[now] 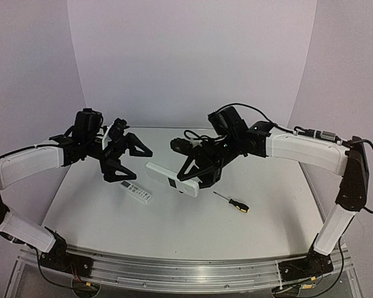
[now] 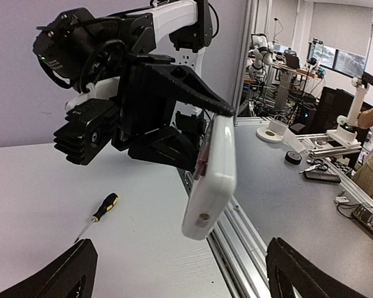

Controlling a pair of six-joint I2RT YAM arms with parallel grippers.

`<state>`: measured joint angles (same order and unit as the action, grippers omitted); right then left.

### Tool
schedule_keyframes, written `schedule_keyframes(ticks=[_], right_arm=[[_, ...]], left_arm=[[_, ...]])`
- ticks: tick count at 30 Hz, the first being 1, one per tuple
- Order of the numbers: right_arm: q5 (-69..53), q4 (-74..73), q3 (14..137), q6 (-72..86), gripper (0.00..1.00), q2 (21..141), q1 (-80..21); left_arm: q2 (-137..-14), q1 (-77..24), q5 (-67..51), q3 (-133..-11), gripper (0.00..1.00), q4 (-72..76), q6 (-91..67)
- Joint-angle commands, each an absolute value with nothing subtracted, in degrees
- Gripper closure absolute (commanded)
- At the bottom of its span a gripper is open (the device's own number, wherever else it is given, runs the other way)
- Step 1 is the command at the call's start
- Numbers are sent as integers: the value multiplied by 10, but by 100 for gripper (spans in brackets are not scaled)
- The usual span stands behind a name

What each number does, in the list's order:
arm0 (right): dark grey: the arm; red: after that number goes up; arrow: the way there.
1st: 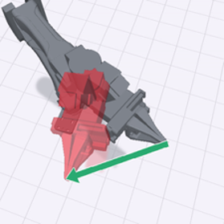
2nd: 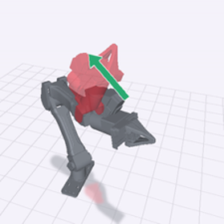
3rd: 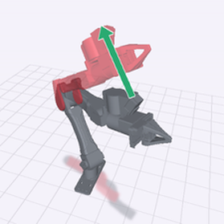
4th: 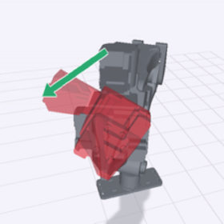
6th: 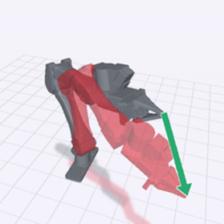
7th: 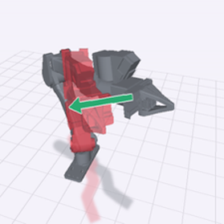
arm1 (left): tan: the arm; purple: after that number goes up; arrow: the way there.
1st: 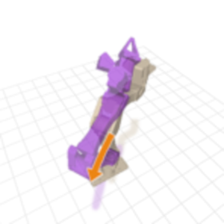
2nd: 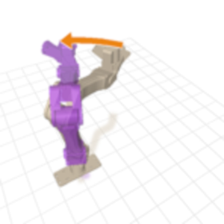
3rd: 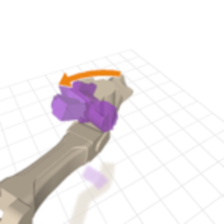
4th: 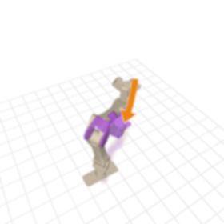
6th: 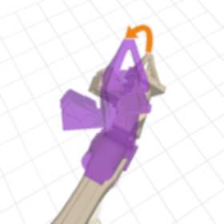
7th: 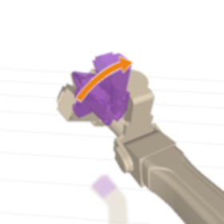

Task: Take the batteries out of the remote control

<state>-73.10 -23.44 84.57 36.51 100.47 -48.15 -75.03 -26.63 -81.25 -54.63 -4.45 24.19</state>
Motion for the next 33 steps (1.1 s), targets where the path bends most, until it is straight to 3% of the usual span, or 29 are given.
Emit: schedule_keyframes(ticks=[1,7,13,18,23,25,27,30,33], right_arm=[[-764,-221,888,375,91,997,-494],[-759,-219,895,378,91,1005,-495],[-755,-216,900,378,91,1008,-495],[-749,-214,900,379,91,1011,-496],[-743,-213,896,381,91,1011,-498],[-737,-213,892,383,89,1011,-498],[-725,-213,891,383,75,1010,-498],[-676,-215,890,372,57,994,-494],[-609,-217,874,361,22,959,-480]], left_arm=[[-779,-306,-849,-597,8,-82,306],[-785,-348,-849,-598,19,-25,268],[-783,-370,-853,-595,37,-3,244],[-784,-375,-856,-593,65,44,198],[-791,-376,-871,-595,80,66,170],[-791,-377,-866,-595,92,77,147],[-790,-378,-834,-589,100,107,97],[-785,-378,-794,-576,100,143,36],[-775,-378,-738,-552,100,175,-47]])
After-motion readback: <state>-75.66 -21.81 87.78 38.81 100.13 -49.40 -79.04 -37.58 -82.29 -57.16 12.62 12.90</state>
